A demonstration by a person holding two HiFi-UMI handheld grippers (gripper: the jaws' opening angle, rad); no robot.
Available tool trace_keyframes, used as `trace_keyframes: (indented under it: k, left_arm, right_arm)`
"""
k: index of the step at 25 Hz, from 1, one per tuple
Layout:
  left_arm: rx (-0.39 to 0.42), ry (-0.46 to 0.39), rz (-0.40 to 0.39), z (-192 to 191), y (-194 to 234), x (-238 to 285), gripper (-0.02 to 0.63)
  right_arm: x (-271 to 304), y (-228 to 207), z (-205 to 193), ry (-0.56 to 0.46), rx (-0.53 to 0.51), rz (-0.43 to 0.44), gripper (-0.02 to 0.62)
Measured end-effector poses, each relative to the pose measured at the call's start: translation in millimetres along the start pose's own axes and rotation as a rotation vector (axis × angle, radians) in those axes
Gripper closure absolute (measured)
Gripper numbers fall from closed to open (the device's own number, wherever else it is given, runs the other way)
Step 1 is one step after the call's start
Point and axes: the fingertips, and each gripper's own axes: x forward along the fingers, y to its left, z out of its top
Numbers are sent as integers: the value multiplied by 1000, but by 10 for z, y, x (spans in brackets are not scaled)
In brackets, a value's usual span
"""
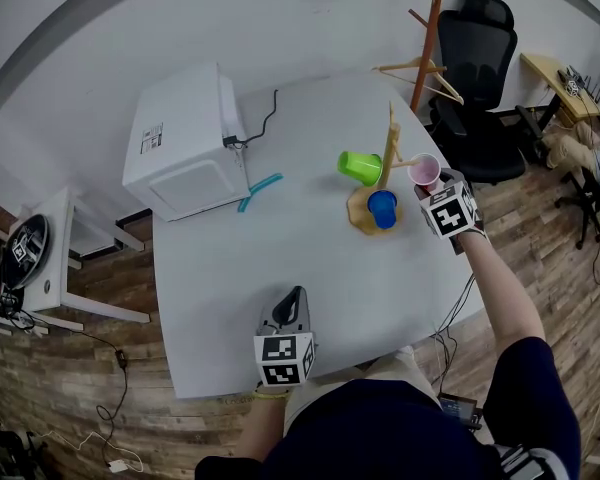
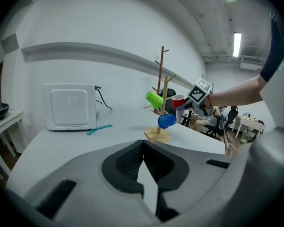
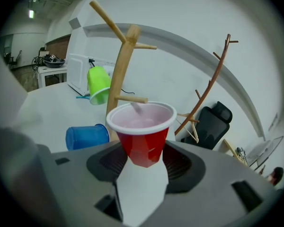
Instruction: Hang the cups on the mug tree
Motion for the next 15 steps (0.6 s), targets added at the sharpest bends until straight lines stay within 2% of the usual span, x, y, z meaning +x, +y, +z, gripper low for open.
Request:
trace_keyframes:
  k: [15]
  left_arm:
    - [-3, -12, -3, 31, 18, 3, 586]
  right_arm:
    - [-76, -31, 108, 16, -197, -54, 353]
